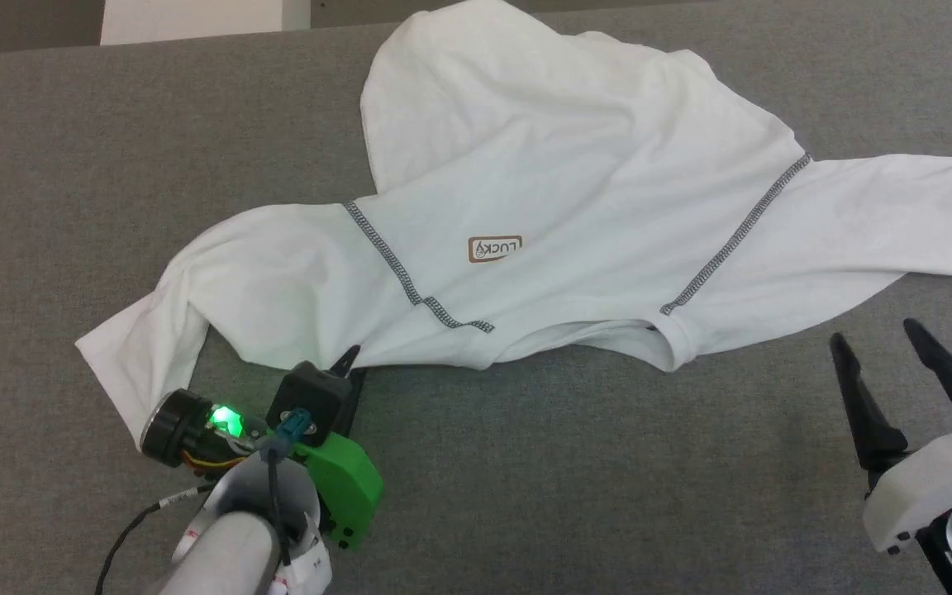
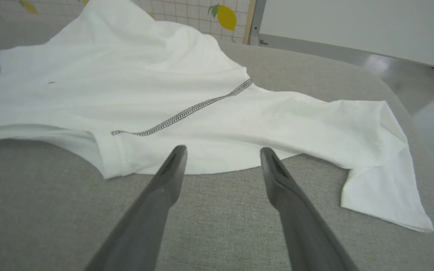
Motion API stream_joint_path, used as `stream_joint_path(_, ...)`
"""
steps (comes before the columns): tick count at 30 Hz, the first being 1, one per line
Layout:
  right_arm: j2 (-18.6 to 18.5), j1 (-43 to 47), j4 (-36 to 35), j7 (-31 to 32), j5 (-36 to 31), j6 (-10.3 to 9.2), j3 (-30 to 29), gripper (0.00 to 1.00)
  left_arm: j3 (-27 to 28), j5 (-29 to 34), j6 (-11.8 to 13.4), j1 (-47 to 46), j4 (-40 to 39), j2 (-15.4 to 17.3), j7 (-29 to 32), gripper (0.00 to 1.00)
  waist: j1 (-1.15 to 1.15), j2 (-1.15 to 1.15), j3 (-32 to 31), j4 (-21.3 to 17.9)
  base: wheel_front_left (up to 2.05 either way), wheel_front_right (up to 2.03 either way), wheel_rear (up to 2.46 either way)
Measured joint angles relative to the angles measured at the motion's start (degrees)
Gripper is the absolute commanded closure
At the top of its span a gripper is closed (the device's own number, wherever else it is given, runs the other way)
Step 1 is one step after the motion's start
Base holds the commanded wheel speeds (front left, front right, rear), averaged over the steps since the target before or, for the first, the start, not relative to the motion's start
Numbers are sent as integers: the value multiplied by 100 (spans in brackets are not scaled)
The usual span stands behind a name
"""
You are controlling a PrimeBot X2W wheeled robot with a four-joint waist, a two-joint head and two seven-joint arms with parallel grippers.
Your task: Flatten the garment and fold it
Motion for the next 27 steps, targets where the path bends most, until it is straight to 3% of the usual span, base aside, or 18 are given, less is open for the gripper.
stream_joint_path(4,-951,-27,202,605,100,0,522,0,-48,-1,49,42,-355,-8,69,100,0,0,93,117,0,0,0)
stream_joint_path(9,-2020,-440,446,788,210,1,1158,0,-174,-1,20,-119,-313,-130,58,100,0,0,381,282,0,0,0)
stream_joint_path(24,-2442,-1200,1161,287,100,1,1670,0,-309,-7,15,-476,-137,-360,-175,100,0,0,912,661,0,0,0)
stream_joint_path(25,-2438,-1241,1200,237,75,1,1673,8,-307,-10,15,-495,-134,-375,-194,100,0,0,939,681,0,0,0)
stream_joint_path(26,-2398,-1279,1245,167,71,2,1629,71,-297,-41,16,-499,-133,-393,-236,100,0,0,961,698,0,0,0)
stream_joint_path(27,-2345,-1311,1279,116,57,3,1585,100,-288,-67,19,-498,-129,-407,-281,100,0,0,975,708,0,0,0)
